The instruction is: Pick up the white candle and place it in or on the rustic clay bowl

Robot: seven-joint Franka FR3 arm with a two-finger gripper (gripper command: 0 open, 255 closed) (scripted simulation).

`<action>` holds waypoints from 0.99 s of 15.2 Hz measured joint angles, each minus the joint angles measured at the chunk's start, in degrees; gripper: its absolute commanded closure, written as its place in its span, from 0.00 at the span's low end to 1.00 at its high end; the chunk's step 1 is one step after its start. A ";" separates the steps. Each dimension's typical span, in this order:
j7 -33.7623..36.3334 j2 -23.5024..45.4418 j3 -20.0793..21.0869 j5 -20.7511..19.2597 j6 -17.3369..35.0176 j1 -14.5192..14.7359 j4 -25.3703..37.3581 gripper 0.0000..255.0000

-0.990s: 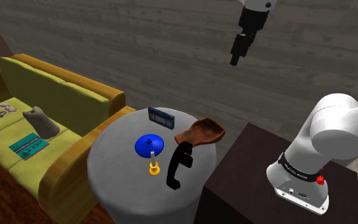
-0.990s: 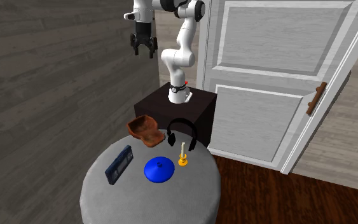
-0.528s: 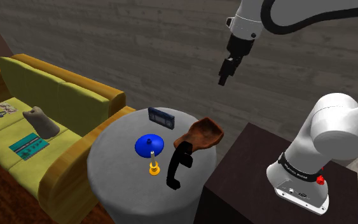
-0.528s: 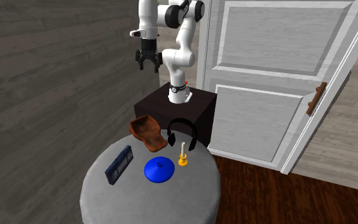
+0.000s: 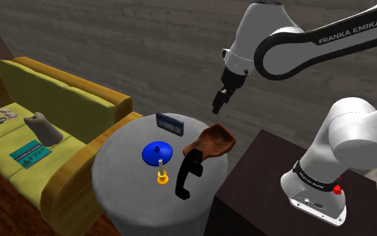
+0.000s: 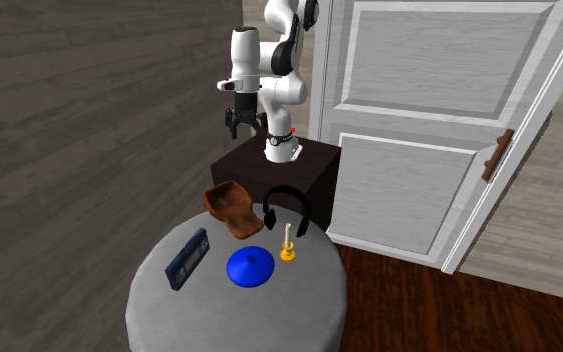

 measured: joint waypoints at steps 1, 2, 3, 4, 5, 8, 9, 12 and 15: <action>0.17 1.24 0.33 0.58 2.77 0.49 -1.05 0.00; 0.69 2.52 0.99 1.34 5.77 1.24 -2.32 0.00; 0.70 3.88 1.19 1.87 8.18 1.71 -2.86 0.00; 1.09 5.48 1.73 2.56 10.99 2.39 -3.61 0.00; 1.22 7.71 2.08 3.12 13.77 2.88 -3.64 0.00; 2.23 14.23 3.66 5.10 22.59 4.88 -4.35 0.00; 2.83 17.04 4.43 5.73 25.81 5.61 -4.27 0.00; 3.24 25.35 5.57 7.13 34.28 7.09 -2.77 0.00; 3.64 33.90 6.66 8.24 42.62 8.50 -0.91 0.00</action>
